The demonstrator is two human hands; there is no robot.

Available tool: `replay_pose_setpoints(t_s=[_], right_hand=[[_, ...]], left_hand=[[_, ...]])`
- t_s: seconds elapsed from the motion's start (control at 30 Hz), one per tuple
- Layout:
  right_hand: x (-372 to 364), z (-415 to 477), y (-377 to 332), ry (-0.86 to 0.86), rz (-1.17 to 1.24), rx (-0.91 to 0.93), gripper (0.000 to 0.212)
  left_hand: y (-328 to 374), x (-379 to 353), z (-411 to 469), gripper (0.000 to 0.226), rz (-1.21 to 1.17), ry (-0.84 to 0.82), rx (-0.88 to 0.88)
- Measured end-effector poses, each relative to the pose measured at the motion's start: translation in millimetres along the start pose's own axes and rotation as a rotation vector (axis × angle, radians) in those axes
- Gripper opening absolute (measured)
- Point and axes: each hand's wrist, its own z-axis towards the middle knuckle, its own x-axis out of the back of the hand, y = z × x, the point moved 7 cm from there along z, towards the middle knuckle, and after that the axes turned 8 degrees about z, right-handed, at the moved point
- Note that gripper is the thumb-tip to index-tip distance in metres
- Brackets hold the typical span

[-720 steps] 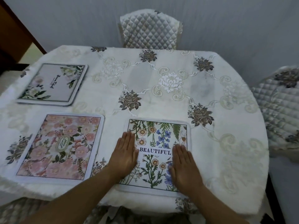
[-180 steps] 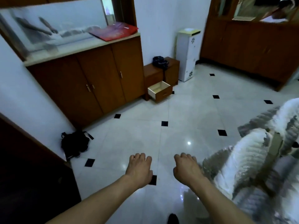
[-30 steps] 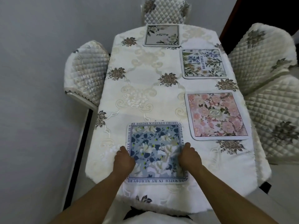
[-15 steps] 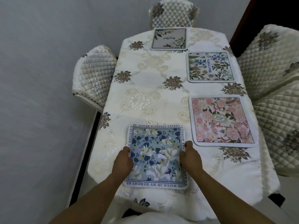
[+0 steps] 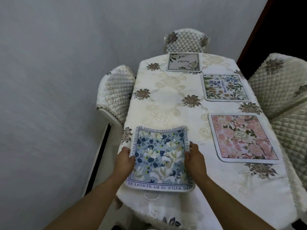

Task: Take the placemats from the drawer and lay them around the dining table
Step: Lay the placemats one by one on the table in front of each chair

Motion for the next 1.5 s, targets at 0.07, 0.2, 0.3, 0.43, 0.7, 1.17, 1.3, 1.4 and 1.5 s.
replay_pose_setpoints(t_s=[0.07, 0.2, 0.3, 0.43, 0.7, 1.17, 1.3, 1.4, 1.5], right_hand=[[-19.7, 0.9, -24.0, 0.047, -0.023, 0.01, 0.029], [-71.9, -3.9, -73.5, 0.107, -0.037, 0.0, 0.009], [-117.3, -8.1, -111.7, 0.128, -0.042, -0.004, 0.008], [-158.8, -9.5, -155.5, 0.153, -0.022, 0.005, 0.016], [-185.2, 34.9, -196.7, 0.195, -0.024, 0.0, 0.019], [-196.1, 154.3, -215.9, 0.364, 0.041, -0.108, 0.018], [-189.7, 176.4, -214.3, 0.477, 0.049, -0.168, 0.017], [-187.1, 184.0, -215.8, 0.582, 0.054, -0.229, 0.017], [-187.4, 185.0, -217.2, 0.716, 0.052, -0.324, 0.018]], left_hand=[[-20.6, 22.5, 9.0, 0.011, -0.064, -0.009, 0.001], [-67.7, 78.5, 27.3, 0.009, -0.078, 0.029, -0.031], [-101.8, 124.3, 45.3, 0.013, -0.099, 0.032, -0.054], [-133.8, 171.1, 71.6, 0.009, -0.081, 0.048, -0.062], [-130.3, 206.8, 150.2, 0.017, -0.088, 0.043, -0.099], [-42.5, 233.0, 312.9, 0.014, -0.022, -0.024, -0.226], [-6.3, 222.6, 365.1, 0.013, 0.028, -0.073, -0.355], [21.9, 213.2, 406.0, 0.011, 0.038, -0.128, -0.463], [51.3, 201.3, 445.1, 0.006, 0.058, -0.231, -0.569]])
